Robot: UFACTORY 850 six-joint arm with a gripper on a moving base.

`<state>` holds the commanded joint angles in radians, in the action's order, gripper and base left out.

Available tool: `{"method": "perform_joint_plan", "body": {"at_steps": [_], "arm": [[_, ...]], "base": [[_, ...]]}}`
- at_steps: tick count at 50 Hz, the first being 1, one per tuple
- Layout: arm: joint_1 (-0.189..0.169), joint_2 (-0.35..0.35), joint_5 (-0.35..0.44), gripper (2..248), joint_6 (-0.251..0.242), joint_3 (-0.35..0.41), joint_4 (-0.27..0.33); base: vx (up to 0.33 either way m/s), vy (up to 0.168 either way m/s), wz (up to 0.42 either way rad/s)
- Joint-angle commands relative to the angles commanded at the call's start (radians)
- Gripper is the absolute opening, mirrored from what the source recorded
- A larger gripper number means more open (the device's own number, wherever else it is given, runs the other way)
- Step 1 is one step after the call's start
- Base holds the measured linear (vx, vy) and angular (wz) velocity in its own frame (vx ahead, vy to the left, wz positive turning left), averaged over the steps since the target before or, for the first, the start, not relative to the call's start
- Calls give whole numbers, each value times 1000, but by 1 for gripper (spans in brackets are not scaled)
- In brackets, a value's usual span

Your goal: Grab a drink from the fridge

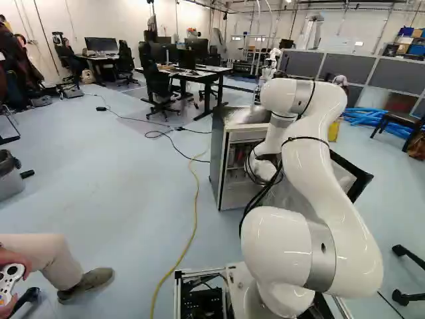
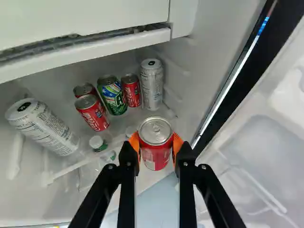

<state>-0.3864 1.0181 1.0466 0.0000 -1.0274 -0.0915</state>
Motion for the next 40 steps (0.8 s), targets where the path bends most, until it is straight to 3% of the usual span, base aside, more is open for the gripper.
{"method": "perform_joint_plan", "body": {"at_steps": [40], "arm": [[18,-264,0,88,0,310,0]], "base": [[0,0,0]]}}
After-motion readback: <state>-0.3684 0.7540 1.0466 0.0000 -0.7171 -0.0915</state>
